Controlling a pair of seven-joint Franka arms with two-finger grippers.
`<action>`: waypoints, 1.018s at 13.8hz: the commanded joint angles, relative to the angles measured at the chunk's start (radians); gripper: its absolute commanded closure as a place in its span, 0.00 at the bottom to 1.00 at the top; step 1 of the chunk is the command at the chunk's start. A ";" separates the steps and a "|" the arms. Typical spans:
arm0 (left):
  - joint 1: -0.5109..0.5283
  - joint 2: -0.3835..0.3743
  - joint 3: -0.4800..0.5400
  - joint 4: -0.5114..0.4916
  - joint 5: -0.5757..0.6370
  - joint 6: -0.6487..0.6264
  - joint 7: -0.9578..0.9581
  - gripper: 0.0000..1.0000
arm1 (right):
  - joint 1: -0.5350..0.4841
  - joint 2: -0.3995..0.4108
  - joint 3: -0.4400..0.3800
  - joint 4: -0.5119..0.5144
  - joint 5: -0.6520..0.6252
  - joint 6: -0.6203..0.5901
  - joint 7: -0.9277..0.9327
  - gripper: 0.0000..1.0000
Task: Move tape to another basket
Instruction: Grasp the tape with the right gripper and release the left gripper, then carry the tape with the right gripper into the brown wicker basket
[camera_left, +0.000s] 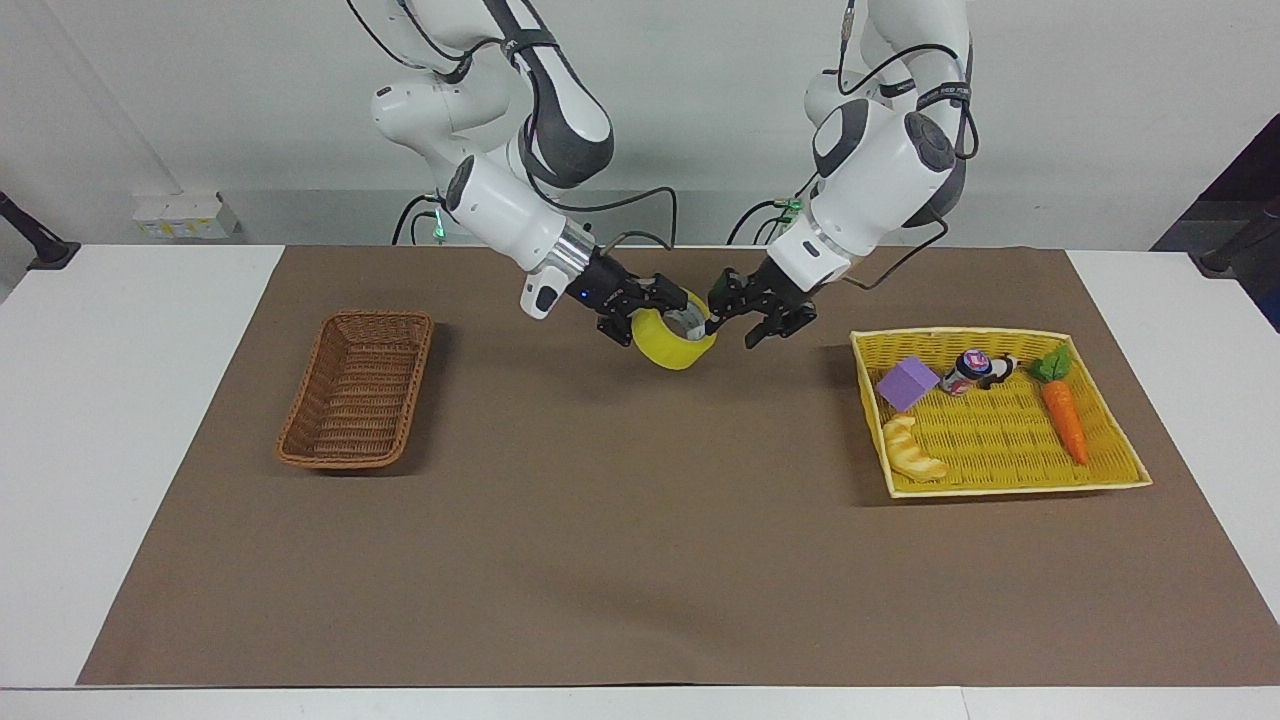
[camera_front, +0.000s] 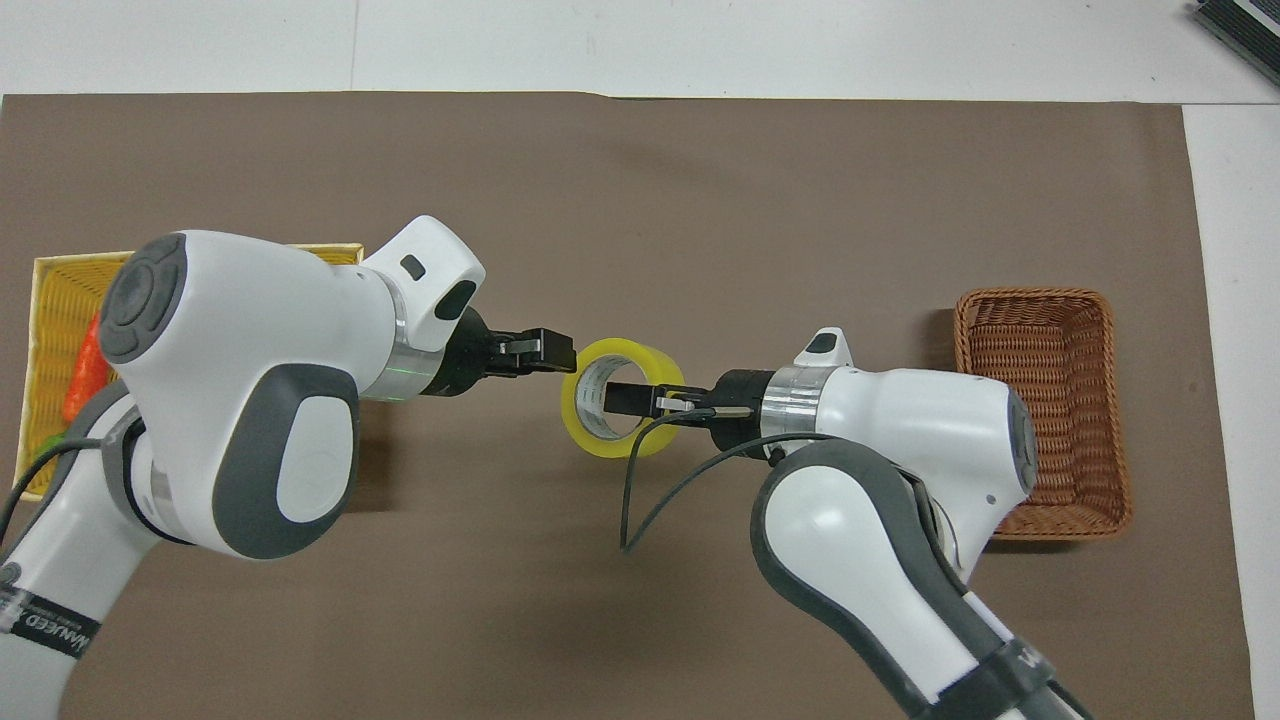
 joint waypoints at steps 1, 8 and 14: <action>0.064 -0.041 -0.001 0.006 0.101 -0.073 0.016 0.29 | -0.034 -0.051 -0.003 -0.027 0.002 -0.029 -0.041 1.00; 0.237 -0.042 -0.003 0.055 0.440 -0.111 0.241 0.00 | -0.211 -0.048 -0.005 0.103 -0.300 -0.329 -0.018 1.00; 0.363 -0.032 -0.003 0.272 0.552 -0.215 0.404 0.00 | -0.405 -0.042 -0.006 0.269 -0.608 -0.610 -0.021 1.00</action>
